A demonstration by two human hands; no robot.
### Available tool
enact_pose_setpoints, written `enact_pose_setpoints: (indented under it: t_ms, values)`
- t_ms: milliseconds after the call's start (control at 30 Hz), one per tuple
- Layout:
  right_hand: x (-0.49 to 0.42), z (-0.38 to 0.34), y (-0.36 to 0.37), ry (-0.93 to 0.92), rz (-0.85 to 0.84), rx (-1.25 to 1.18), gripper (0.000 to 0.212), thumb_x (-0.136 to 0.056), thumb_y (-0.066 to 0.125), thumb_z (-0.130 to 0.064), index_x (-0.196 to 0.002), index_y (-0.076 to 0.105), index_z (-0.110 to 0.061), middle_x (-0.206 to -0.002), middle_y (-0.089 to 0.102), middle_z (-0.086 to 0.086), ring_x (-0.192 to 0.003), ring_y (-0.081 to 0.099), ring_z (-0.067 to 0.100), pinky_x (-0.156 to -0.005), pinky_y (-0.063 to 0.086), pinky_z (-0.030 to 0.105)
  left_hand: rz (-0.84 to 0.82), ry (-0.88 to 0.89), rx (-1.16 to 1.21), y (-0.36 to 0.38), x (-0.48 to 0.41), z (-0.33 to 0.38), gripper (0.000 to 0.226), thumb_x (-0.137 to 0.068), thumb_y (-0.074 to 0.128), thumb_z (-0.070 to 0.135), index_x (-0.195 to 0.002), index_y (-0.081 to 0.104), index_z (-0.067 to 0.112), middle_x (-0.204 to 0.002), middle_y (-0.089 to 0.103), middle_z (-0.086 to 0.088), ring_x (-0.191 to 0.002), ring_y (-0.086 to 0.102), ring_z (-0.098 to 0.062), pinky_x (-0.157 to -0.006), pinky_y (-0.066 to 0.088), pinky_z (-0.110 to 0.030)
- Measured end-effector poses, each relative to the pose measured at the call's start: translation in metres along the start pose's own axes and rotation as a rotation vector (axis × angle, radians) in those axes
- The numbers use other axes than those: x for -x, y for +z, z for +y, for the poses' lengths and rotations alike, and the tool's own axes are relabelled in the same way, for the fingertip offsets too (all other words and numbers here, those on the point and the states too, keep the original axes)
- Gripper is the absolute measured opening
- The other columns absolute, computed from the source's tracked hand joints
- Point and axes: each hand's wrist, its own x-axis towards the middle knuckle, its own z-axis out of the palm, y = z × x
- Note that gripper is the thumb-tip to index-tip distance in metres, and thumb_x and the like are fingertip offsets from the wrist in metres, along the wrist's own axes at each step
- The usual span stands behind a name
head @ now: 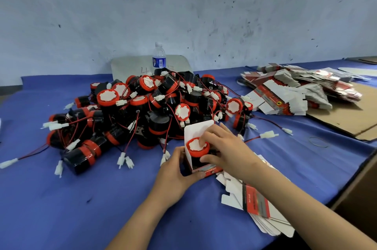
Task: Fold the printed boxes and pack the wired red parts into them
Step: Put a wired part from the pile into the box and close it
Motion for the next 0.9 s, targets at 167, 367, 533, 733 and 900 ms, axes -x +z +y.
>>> enact_pose_setpoints:
  t_ms: [167,367,533,733,900]
  values:
    - [-0.008,-0.001,-0.012,-0.096,-0.097,0.104,0.031,-0.089,0.064,-0.031,-0.114,0.053,-0.017,-0.112,0.040,-0.002,-0.106,0.036,0.016,-0.074,0.023,0.017,-0.003,-0.008,-0.036,0.000,0.000,0.001,0.052,-0.071,0.081,0.042,-0.109,0.046,0.050,-0.103,0.062,0.030,-0.097,0.055,0.014,-0.076,0.042,-0.002]
    - [-0.020,-0.004,-0.020,-0.163,-0.212,0.265,0.016,-0.093,0.059,-0.021,-0.106,0.054,-0.012,-0.099,0.035,-0.002,-0.090,0.042,0.018,-0.115,-0.007,0.027,-0.003,0.018,-0.042,-0.002,-0.003,0.005,0.052,-0.074,0.080,0.039,-0.112,0.048,0.056,-0.103,0.066,0.028,-0.096,0.057,0.012,-0.077,0.043,-0.004]
    - [-0.022,0.001,-0.015,-0.273,-0.335,0.416,0.013,-0.091,0.051,-0.007,-0.102,0.058,-0.010,-0.099,0.042,0.002,-0.093,0.051,0.023,-0.118,-0.011,0.031,0.012,0.006,-0.033,-0.001,-0.001,0.002,0.070,-0.073,0.081,0.038,-0.123,0.037,0.061,-0.095,0.064,0.037,-0.098,0.058,0.011,-0.076,0.041,-0.001]
    - [-0.020,0.003,-0.021,-0.204,-0.473,0.352,0.026,-0.091,0.042,-0.011,-0.096,0.068,-0.013,-0.110,0.063,0.000,-0.114,0.049,0.020,-0.117,0.006,0.042,0.020,0.181,-0.158,0.000,0.000,0.001,0.082,-0.082,0.075,0.028,-0.131,0.023,0.069,-0.126,0.050,0.029,-0.112,0.048,0.008,-0.086,0.039,-0.006]
    - [0.008,0.015,-0.045,0.219,0.406,-0.079,0.029,-0.085,0.069,-0.022,-0.114,0.065,-0.018,-0.123,0.057,0.000,-0.122,0.048,0.024,-0.101,0.038,0.038,0.054,0.216,-0.246,-0.003,0.001,-0.004,0.047,-0.081,0.074,0.030,-0.105,0.043,0.056,-0.116,0.050,0.031,-0.106,0.050,0.005,-0.081,0.037,-0.003]
